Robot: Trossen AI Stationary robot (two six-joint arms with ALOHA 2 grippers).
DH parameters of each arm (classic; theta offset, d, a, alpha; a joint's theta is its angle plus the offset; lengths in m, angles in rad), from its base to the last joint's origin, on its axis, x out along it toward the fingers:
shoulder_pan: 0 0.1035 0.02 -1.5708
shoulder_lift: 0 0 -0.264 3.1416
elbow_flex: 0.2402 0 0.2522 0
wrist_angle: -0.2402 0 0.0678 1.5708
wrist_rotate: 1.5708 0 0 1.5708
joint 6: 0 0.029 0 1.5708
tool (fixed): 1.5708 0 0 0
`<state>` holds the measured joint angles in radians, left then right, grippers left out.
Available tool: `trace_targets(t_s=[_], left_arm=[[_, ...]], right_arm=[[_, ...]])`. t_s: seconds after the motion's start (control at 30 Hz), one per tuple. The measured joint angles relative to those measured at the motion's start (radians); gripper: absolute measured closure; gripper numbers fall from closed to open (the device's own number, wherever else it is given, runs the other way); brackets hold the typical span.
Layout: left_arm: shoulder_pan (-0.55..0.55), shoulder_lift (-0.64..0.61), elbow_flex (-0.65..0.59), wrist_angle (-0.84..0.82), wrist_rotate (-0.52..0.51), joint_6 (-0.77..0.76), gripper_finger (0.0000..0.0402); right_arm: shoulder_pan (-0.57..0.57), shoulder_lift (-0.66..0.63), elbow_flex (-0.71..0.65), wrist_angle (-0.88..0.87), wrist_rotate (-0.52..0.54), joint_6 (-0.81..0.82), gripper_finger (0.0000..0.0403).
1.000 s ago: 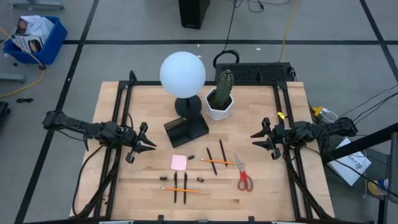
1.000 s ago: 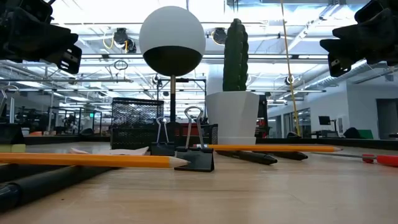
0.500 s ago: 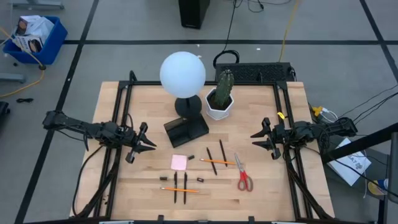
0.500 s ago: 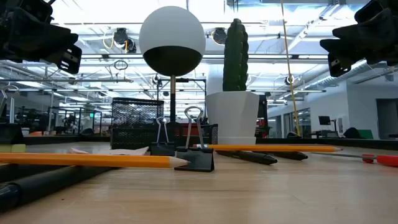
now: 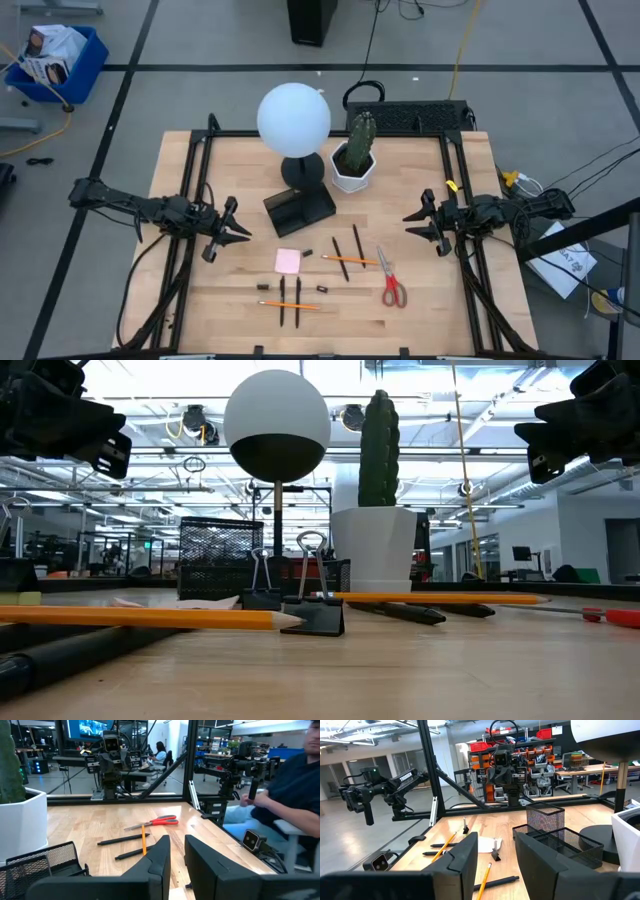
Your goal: Pick and place office supplies into organizer
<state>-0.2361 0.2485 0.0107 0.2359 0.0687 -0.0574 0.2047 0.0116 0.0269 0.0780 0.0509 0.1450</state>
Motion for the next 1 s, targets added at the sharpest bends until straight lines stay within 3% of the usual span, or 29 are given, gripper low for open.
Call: trace_targets(t_s=[0.63,0.83,1.0], left_arm=[[0.000,0.000,0.000,0.000,0.000,0.000,0.0339],[0.000,0.000,0.000,0.000,0.000,0.000,0.0339],[0.000,0.000,0.000,0.000,0.000,0.000,0.0339]], right_arm=[[0.000,0.000,0.000,0.001,0.000,0.000,0.0275],[0.000,0.000,0.000,0.089,0.000,-0.011,0.0275],[0.000,0.002,0.000,0.155,0.006,0.126,0.0275]])
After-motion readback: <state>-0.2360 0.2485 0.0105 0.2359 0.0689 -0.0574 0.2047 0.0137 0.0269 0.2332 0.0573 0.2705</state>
